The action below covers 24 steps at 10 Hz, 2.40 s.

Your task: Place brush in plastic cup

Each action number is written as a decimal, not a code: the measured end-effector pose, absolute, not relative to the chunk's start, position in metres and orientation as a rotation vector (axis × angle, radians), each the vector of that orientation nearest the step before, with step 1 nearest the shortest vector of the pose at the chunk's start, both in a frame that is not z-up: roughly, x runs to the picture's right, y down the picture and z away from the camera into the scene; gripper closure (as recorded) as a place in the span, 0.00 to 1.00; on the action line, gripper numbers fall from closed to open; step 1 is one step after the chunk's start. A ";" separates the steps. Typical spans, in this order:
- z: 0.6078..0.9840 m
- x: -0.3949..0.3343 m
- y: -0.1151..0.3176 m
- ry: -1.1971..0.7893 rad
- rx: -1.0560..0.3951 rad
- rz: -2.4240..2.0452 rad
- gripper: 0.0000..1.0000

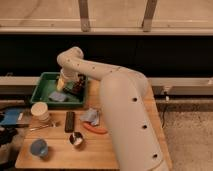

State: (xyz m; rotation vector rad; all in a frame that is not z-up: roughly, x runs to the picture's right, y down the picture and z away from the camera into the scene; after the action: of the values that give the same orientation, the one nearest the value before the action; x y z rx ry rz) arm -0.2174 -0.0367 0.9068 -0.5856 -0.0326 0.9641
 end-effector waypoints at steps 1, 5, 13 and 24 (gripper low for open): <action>0.907 -0.215 -0.037 -0.031 -0.583 0.967 0.20; 0.915 -0.219 -0.032 -0.062 -0.619 0.978 0.20; 0.941 -0.273 -0.011 -0.146 -0.736 0.900 0.20; 0.928 -0.270 -0.050 -0.176 -0.651 0.856 0.20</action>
State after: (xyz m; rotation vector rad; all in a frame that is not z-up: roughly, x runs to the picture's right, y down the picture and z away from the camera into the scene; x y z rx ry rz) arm -0.2700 -0.0500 0.9283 -0.6509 -0.1759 0.8556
